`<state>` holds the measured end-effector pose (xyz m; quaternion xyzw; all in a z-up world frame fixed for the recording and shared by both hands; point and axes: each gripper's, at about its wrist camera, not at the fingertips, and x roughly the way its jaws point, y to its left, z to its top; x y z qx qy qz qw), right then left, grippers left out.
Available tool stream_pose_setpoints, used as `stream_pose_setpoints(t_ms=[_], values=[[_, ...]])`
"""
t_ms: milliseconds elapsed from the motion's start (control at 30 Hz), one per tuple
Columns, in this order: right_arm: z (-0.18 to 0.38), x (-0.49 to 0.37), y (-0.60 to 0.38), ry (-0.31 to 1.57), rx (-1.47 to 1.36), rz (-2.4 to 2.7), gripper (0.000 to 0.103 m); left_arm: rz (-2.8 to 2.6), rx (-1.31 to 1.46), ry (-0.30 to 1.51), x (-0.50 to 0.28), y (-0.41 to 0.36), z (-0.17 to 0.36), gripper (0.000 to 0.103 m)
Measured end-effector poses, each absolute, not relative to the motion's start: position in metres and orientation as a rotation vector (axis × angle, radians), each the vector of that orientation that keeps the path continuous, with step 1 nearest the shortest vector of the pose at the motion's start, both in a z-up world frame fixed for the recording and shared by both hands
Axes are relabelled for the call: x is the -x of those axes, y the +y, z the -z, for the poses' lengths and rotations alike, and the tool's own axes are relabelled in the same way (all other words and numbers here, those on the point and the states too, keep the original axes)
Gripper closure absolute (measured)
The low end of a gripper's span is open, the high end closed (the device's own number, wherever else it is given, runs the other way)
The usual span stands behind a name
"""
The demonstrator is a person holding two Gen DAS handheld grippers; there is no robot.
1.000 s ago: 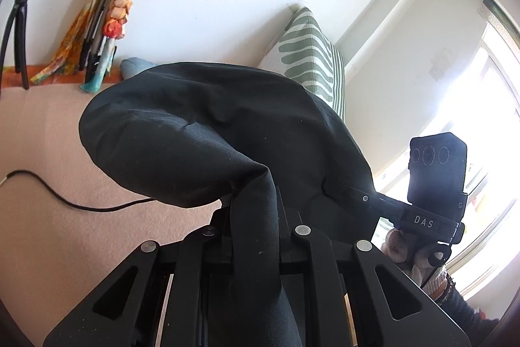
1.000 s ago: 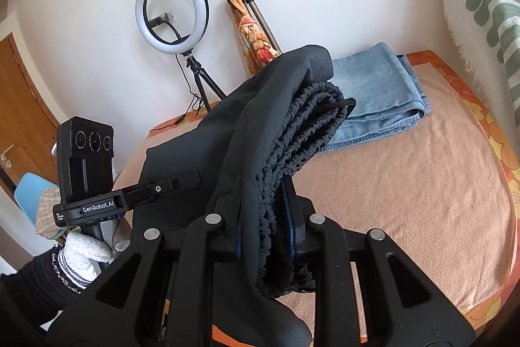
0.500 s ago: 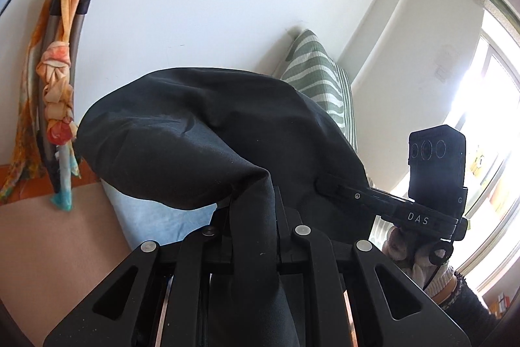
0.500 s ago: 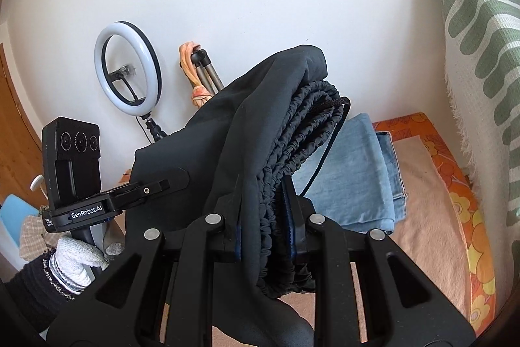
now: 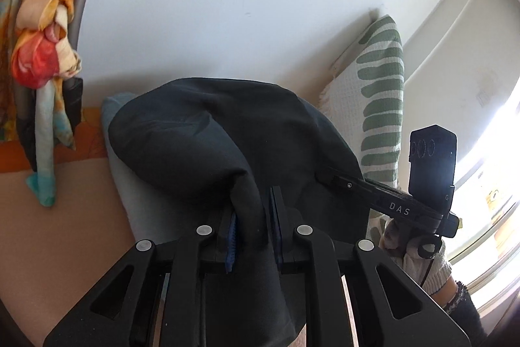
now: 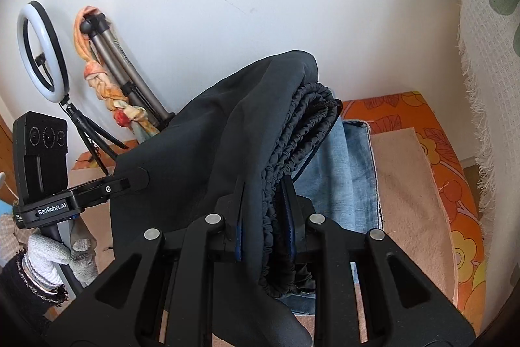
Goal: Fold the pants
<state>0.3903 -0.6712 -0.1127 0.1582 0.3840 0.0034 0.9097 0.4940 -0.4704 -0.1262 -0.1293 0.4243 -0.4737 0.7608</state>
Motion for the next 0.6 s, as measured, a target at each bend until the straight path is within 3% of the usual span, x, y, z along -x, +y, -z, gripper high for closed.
stream_pose_setpoints(t_ms=[167, 200, 333, 500, 600], values=[[0.130, -0.393, -0.685, 0.823, -0.307, 0.092, 0.075, 0.991, 0.230, 0.974, -0.482, -0.453, 0.145, 0.079], [0.130, -0.392, -0.686, 0.822, -0.310, 0.108, 0.074, 0.984, 0.223, 0.987, -0.479, -0.449, 0.150, 0.072], [0.125, -0.384, -0.691, 0.826, -0.288, 0.189, 0.069, 0.968, 0.232, 1.047, -0.465, -0.440, 0.165, 0.060], [0.115, -0.374, -0.684, 0.804, -0.287, 0.226, 0.050, 1.038, 0.387, 1.103, -0.451, -0.421, 0.179, 0.060], [0.112, -0.368, -0.677, 0.793, -0.293, 0.224, 0.050, 1.094, 0.515, 1.119, -0.447, -0.416, 0.175, 0.060]])
